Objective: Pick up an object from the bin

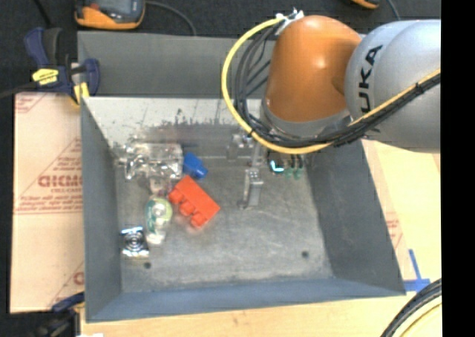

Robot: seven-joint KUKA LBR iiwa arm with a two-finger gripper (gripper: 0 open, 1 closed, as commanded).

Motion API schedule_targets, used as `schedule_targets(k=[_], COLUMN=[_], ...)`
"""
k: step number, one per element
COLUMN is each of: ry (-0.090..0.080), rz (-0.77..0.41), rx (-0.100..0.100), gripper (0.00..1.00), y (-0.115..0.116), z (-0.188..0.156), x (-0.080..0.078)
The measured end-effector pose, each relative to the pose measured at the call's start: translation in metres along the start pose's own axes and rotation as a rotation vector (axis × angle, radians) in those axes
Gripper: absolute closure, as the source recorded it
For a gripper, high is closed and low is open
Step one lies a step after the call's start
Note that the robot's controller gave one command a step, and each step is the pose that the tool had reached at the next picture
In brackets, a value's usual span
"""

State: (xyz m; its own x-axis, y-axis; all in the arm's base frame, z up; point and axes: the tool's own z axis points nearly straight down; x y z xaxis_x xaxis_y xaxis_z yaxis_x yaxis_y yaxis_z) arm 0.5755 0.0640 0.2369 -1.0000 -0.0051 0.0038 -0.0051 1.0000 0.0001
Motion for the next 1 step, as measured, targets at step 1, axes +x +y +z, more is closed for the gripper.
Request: schedule_targets(k=[1], ry=[-0.021], rz=[0.093], rx=[-0.004], gripper=[0.00], y=[0.0562], z=[0.1653], x=[-0.0055])
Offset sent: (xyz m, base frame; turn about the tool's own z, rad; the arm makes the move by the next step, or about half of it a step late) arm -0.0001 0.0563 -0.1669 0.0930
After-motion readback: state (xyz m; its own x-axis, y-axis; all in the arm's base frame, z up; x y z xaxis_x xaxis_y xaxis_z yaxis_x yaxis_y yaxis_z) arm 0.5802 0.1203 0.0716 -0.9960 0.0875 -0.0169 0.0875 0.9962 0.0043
